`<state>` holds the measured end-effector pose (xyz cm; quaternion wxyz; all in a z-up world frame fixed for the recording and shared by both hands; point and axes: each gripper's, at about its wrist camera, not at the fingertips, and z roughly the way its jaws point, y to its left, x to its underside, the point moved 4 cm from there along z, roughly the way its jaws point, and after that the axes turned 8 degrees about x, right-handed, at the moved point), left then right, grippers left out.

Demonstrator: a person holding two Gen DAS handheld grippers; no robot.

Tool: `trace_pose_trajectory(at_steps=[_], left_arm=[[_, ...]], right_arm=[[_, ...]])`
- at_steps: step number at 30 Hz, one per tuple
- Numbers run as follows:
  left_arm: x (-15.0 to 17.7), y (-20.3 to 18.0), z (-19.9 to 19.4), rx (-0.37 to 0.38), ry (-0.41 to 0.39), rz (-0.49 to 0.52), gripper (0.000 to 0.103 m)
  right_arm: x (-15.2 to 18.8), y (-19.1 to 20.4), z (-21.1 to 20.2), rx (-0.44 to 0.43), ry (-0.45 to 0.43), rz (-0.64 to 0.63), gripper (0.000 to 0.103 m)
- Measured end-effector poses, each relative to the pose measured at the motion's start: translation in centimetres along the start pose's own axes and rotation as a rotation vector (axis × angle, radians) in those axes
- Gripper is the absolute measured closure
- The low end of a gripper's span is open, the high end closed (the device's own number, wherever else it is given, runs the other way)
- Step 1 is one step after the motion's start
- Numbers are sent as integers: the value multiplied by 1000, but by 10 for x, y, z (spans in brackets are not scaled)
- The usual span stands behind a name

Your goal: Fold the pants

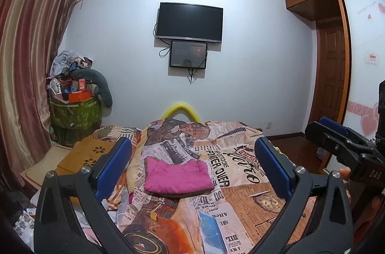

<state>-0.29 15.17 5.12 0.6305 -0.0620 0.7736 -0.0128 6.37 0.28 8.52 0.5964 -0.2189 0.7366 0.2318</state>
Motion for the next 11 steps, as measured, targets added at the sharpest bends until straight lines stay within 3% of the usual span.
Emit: trace_pose_trajectory(at_steps=[11], left_arm=[[2,-2,0,9,6,9,0]], right_arm=[[1,0,0,7,1,8,0]])
